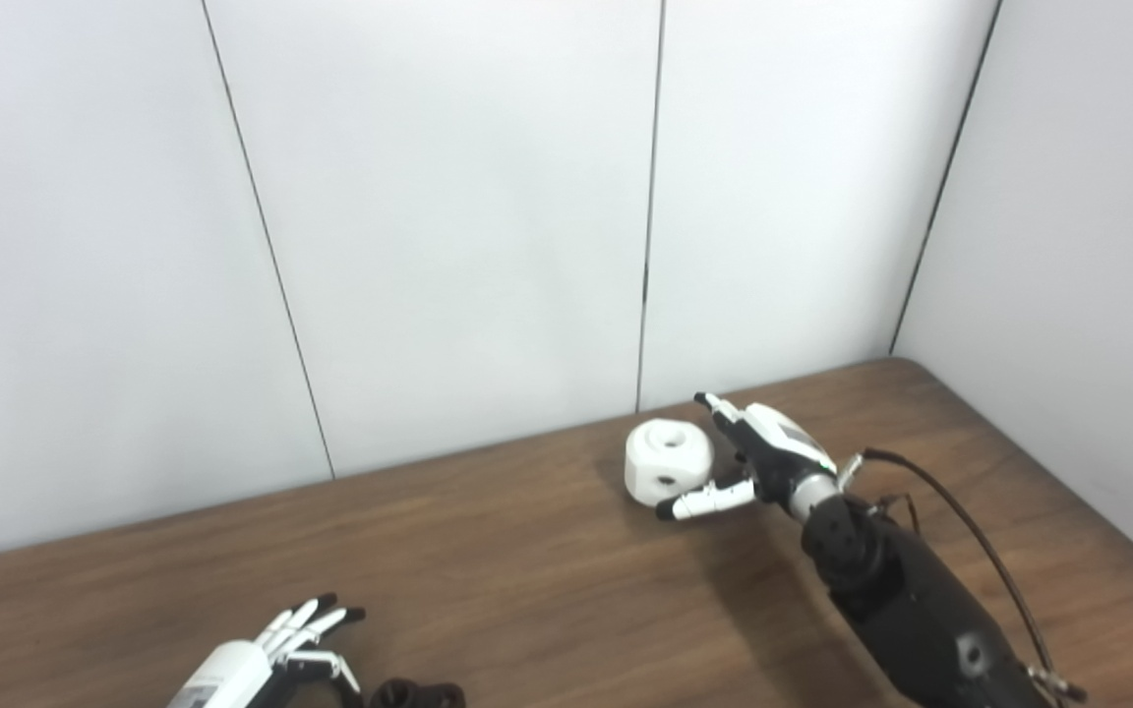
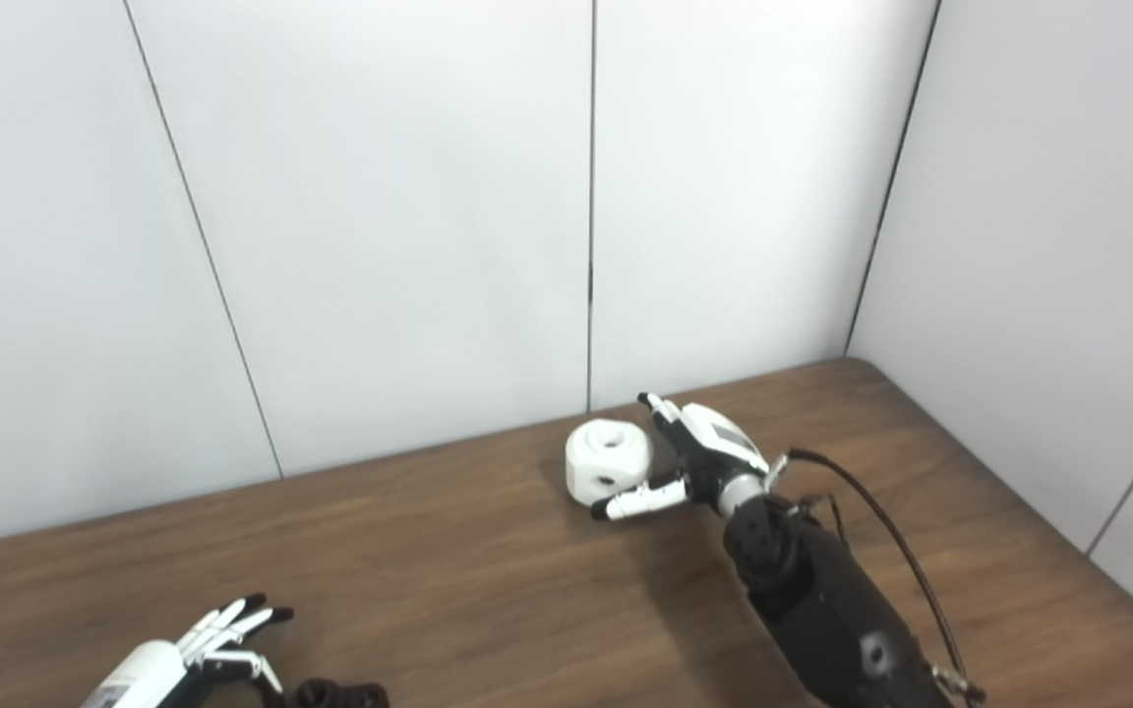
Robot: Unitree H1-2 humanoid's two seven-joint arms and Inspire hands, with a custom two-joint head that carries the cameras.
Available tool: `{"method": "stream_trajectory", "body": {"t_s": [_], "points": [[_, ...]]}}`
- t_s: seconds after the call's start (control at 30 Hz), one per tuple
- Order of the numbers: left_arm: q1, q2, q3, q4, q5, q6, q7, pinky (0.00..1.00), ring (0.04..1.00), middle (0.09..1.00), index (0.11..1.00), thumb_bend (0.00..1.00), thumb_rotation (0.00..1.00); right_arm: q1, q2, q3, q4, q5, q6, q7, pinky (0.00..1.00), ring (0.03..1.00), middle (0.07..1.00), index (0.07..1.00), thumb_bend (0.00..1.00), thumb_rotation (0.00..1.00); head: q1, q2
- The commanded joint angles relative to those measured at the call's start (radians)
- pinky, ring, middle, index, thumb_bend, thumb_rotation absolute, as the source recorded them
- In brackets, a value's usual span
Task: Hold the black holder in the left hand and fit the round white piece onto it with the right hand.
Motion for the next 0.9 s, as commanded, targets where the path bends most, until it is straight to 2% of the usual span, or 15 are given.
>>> {"method": "stream_trajectory", "body": {"t_s": [0.0, 0.13, 0.4, 0.57, 0.87], "points": [[0.005, 0.006, -0.031, 0.041, 0.075, 0.021, -0.034, 1.0, 1.0, 0.93, 0.481, 0.52, 0.05, -0.026, -0.033, -0.027, -0.058, 0.015, -0.035, -0.019, 0.78, 1.0, 1.0, 1.0, 1.0, 0.62, 0.001, -0.001], [0.003, 0.006, -0.039, 0.042, 0.076, 0.023, -0.032, 1.0, 1.0, 0.931, 0.482, 0.52, 0.05, 0.002, -0.041, -0.031, -0.119, 0.028, -0.025, 0.004, 0.72, 1.0, 1.0, 1.0, 1.0, 0.62, 0.006, -0.002], [0.007, 0.007, -0.042, 0.026, 0.076, 0.031, -0.036, 1.0, 1.0, 0.933, 0.482, 0.52, 0.05, 0.025, -0.048, -0.019, -0.139, 0.027, -0.023, 0.02, 0.78, 1.0, 1.0, 1.0, 1.0, 0.6, 0.01, 0.009], [0.014, 0.011, -0.043, 0.011, 0.076, 0.034, -0.042, 1.0, 1.0, 0.935, 0.482, 0.52, 0.05, 0.025, -0.045, -0.004, -0.12, 0.012, -0.028, 0.015, 0.86, 1.0, 1.0, 0.993, 1.0, 0.59, 0.01, 0.02], [0.023, 0.012, -0.04, 0.003, 0.074, 0.028, -0.039, 1.0, 1.0, 0.938, 0.482, 0.52, 0.05, -0.012, -0.045, 0.026, -0.035, -0.015, -0.04, 0.0, 0.92, 1.0, 1.0, 0.974, 1.0, 0.57, 0.011, 0.025]]}}
